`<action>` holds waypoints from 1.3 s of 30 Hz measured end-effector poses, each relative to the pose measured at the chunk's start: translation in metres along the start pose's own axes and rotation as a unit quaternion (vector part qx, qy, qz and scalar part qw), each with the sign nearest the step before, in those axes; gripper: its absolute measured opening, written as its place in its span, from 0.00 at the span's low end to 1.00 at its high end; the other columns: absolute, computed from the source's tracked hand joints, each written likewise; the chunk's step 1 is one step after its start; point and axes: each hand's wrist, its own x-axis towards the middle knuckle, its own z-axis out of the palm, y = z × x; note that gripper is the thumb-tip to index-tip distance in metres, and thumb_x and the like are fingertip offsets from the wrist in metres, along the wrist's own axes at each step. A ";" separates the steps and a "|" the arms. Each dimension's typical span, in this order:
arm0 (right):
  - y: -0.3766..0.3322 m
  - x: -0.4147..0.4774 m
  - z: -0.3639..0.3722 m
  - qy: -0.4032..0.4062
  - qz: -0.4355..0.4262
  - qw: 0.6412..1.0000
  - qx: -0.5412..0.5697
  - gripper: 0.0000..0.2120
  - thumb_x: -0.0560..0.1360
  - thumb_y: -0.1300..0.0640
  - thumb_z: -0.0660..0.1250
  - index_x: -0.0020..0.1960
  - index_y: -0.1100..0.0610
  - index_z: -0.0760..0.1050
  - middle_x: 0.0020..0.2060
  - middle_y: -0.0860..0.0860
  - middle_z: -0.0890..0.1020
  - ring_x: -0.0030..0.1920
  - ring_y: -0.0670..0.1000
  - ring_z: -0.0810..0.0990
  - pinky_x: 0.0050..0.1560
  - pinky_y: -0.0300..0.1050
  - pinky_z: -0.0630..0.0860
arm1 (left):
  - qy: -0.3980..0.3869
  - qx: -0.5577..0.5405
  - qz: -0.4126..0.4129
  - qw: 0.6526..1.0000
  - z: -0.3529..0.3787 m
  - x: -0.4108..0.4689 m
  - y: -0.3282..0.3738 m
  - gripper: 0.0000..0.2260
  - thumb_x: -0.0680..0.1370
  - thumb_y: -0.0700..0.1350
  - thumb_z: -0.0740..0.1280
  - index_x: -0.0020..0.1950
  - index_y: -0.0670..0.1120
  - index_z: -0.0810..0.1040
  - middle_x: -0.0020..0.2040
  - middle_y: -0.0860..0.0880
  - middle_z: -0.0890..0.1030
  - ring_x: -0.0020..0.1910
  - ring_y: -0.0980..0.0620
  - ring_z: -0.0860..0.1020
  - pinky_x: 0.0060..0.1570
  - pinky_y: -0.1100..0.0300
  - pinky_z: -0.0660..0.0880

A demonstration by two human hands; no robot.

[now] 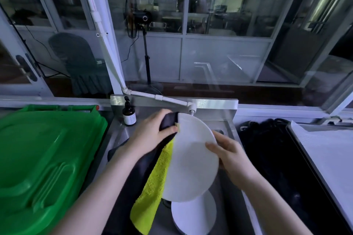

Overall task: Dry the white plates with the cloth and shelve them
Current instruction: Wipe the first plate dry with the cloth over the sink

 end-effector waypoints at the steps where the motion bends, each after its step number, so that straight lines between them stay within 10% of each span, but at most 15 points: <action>1: -0.006 0.002 -0.005 0.010 -0.016 1.000 -0.021 0.14 0.79 0.59 0.68 0.59 0.44 0.83 0.51 0.53 0.87 0.51 0.54 0.85 0.50 0.52 0.81 | -0.011 -0.061 -0.040 0.997 -0.003 -0.001 -0.004 0.18 0.75 0.58 0.70 0.56 0.46 0.76 0.52 0.49 0.82 0.53 0.47 0.79 0.46 0.63 0.69; 8: -0.028 0.019 0.001 0.045 -0.081 0.971 -0.222 0.08 0.83 0.56 0.62 0.57 0.53 0.79 0.44 0.51 0.84 0.47 0.51 0.82 0.50 0.48 0.78 | 0.033 -0.179 -0.064 0.981 -0.003 -0.006 0.010 0.17 0.71 0.54 0.76 0.50 0.42 0.81 0.45 0.56 0.84 0.47 0.65 0.80 0.47 0.67 0.73; 14: -0.026 0.025 0.017 -0.010 -0.110 0.917 -0.383 0.12 0.82 0.55 0.63 0.65 0.52 0.78 0.52 0.49 0.85 0.54 0.51 0.81 0.58 0.48 0.75 | -0.041 -0.186 -0.038 0.981 -0.002 -0.006 0.018 0.21 0.68 0.51 0.79 0.33 0.38 0.72 0.28 0.53 0.67 0.29 0.59 0.63 0.31 0.61 0.58; 21: -0.028 0.023 0.004 0.151 -0.147 0.962 -0.173 0.10 0.83 0.57 0.62 0.50 0.45 0.79 0.41 0.40 0.84 0.40 0.38 0.79 0.41 0.33 0.74 | 0.192 -0.340 -0.284 0.876 0.038 -0.040 0.019 0.19 0.75 0.55 0.71 0.38 0.39 0.77 0.30 0.47 0.76 0.29 0.56 0.71 0.27 0.68 0.64; 31: -0.022 0.023 0.015 0.003 -0.089 0.947 -0.307 0.10 0.82 0.55 0.64 0.61 0.53 0.80 0.50 0.50 0.85 0.54 0.49 0.82 0.60 0.52 0.77 | -0.038 -0.212 -0.093 0.972 -0.006 -0.010 0.018 0.23 0.68 0.52 0.79 0.34 0.35 0.73 0.30 0.51 0.68 0.30 0.59 0.64 0.30 0.63 0.59; 39: 0.011 0.023 0.036 0.308 -0.059 0.948 -0.045 0.06 0.82 0.55 0.62 0.52 0.48 0.77 0.42 0.43 0.82 0.46 0.46 0.80 0.45 0.45 0.72 | 0.245 -0.424 -0.426 0.760 0.054 -0.045 0.026 0.20 0.68 0.64 0.73 0.39 0.46 0.82 0.38 0.49 0.84 0.42 0.47 0.81 0.44 0.53 0.78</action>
